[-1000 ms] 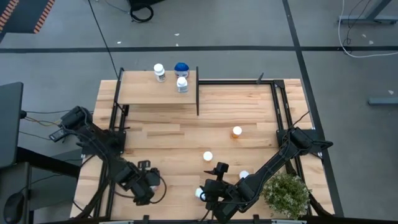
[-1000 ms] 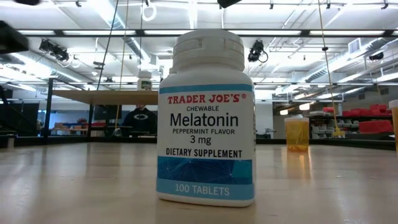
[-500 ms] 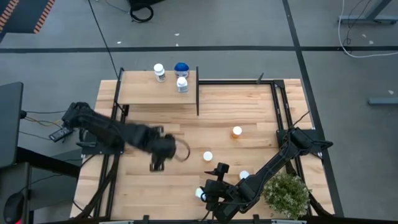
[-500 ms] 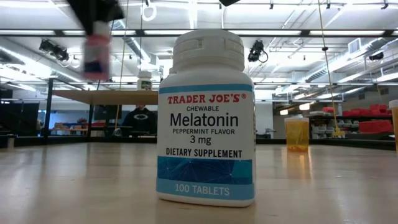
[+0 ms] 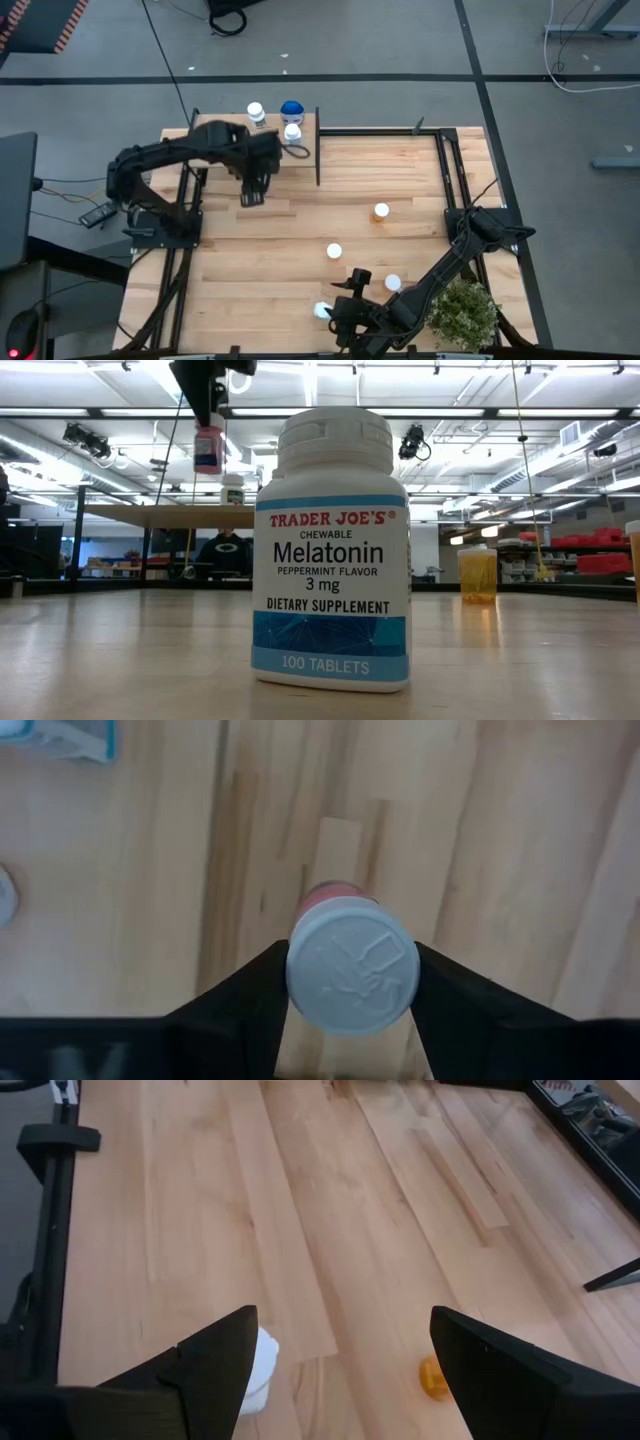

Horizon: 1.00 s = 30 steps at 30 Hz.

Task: Pick and place medicine bottles onto shelf by color
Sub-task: Put the pink pill bottle on the shelf

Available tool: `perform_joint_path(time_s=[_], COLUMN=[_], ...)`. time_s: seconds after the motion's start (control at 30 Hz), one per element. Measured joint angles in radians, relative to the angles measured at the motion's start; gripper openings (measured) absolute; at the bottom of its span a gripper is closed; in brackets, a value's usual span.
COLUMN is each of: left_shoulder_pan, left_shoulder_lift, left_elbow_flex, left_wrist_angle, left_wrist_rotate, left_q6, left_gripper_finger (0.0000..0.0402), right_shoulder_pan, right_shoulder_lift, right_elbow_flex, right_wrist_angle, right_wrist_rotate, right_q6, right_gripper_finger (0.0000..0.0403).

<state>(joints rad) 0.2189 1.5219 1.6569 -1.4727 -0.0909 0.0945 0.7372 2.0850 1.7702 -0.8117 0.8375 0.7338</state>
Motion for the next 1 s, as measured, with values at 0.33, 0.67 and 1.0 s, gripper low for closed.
perform_joint_path(time_s=[0.33,0.67,1.0], left_shoulder_pan=[0.264,0.445,0.474], left_shoulder_lift=[0.000,0.022,0.110], left_elbow_flex=[0.000,-0.001,-0.002], left_wrist_angle=[0.106,0.128,0.142], left_wrist_rotate=[0.022,0.091,0.129], left_q6=[0.198,0.280,0.318], left_gripper_finger=[0.0178,0.0188,0.0195], right_shoulder_pan=[-0.002,-0.008,-0.015], right_shoulder_lift=[0.000,0.000,0.000], right_elbow_flex=[0.000,0.000,0.000], right_wrist_angle=[0.027,0.027,0.026], right_wrist_rotate=[0.000,0.000,0.000], right_q6=[0.000,0.002,0.006], right_gripper_finger=[0.0306,0.0306,0.0306])
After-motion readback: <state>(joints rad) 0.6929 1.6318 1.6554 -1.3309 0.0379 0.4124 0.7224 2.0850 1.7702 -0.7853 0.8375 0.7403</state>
